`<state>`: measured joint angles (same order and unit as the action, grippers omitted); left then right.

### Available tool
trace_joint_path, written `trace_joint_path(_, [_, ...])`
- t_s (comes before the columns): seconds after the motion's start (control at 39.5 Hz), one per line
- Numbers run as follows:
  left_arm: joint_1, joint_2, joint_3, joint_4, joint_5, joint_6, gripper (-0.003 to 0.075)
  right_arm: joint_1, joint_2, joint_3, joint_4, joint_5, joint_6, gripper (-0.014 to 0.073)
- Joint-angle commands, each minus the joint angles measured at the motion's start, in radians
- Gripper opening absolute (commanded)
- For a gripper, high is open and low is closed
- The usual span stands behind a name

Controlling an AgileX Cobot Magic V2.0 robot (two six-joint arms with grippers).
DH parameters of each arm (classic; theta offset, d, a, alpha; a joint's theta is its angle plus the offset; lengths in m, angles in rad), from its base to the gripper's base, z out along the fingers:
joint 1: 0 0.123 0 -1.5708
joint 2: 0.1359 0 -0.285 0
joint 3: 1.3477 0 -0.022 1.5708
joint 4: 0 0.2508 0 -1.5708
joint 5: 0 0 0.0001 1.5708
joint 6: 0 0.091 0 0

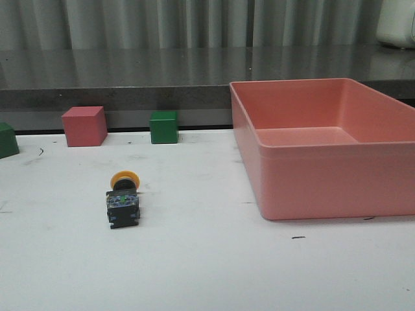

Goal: Place and stand button with both arms
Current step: 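Raise the right gripper away from the button, then lower the left gripper over the button and grasp its body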

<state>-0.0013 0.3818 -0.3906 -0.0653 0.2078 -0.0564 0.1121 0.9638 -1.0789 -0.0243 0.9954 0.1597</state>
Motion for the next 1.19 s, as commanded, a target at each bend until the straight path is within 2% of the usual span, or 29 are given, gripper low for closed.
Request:
trace_joint_path(0.0, [-0.008, 0.013, -0.038, -0.01, -0.073, -0.002, 0.067, -0.007, -0.14, 0.122, -0.005, -0.2, -0.045, -0.0068])
trace_joint_path(0.25, [-0.008, 0.013, -0.038, -0.01, -0.069, -0.002, 0.0669, -0.007, -0.532, 0.513, -0.124, -0.509, -0.052, -0.0072])
trace_joint_path(0.43, [-0.008, 0.013, -0.038, -0.01, -0.069, -0.002, 0.0669, -0.007, -0.738, 0.661, -0.143, -0.577, -0.052, -0.0072])
trace_joint_path(0.58, [-0.008, 0.013, -0.038, -0.01, -0.071, -0.002, 0.0669, -0.007, -0.824, 0.692, -0.143, -0.608, -0.052, -0.0072])
trace_joint_path(0.73, [-0.008, 0.013, -0.038, -0.043, -0.08, -0.002, 0.067, -0.007, -0.828, 0.692, -0.143, -0.609, -0.052, -0.0072])
trace_joint_path(0.86, [-0.022, 0.058, -0.068, -0.043, -0.03, 0.0, 0.0669, -0.007, -0.828, 0.692, -0.143, -0.609, -0.052, -0.0072])
trace_joint_path(0.96, [-0.071, 0.135, -0.118, -0.043, 0.016, 0.048, 0.0669, -0.007, -0.828, 0.692, -0.143, -0.608, -0.052, -0.0072])
trace_joint_path(1.16, [-0.27, 0.354, -0.205, -0.043, 0.052, 0.056, 0.0669, -0.007, -0.828, 0.692, -0.143, -0.608, -0.052, -0.0072])
